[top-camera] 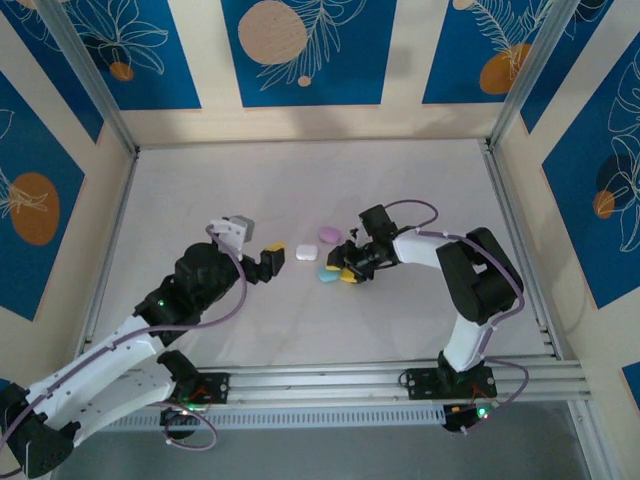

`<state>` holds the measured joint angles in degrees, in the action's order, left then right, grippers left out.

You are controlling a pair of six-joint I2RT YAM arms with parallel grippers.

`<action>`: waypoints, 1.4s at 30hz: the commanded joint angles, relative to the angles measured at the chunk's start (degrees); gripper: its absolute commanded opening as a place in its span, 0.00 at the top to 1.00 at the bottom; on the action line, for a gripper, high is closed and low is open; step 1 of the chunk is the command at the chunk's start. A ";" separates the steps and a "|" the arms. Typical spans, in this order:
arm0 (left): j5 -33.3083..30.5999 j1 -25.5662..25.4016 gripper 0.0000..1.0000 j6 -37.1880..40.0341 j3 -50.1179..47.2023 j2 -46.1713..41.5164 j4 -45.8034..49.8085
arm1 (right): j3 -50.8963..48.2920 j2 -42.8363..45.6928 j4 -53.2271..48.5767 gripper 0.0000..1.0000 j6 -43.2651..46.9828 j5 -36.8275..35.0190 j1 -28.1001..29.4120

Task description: Insert wireless bluetooth earbuds into charging case

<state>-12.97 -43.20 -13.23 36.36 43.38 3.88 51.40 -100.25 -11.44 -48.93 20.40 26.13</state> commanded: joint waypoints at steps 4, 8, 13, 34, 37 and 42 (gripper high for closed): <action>-7.62 0.10 0.00 -1.43 0.87 -1.89 8.06 | -0.47 11.76 -14.15 0.39 7.35 -10.48 -4.39; -12.66 2.19 0.00 1.51 0.50 -1.13 9.81 | 0.16 22.13 -19.10 0.38 10.31 -26.90 -7.40; -13.29 13.21 0.00 4.03 -0.73 1.30 10.92 | -4.90 33.71 -9.12 0.33 21.11 -48.37 -10.59; -5.64 34.50 0.00 18.59 -19.47 29.96 -47.58 | -29.21 13.06 61.07 0.28 45.41 -18.43 -26.50; -1.25 37.65 0.00 14.44 -19.86 33.54 -54.22 | -29.43 13.65 60.51 0.27 45.85 -22.26 -25.27; 8.21 39.70 0.00 14.82 -24.16 49.33 -80.61 | -27.77 12.99 58.12 0.01 42.93 -27.65 -25.70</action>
<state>-11.62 -4.16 2.02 15.31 86.50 -57.80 22.17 -87.33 43.03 -5.19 -4.86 0.73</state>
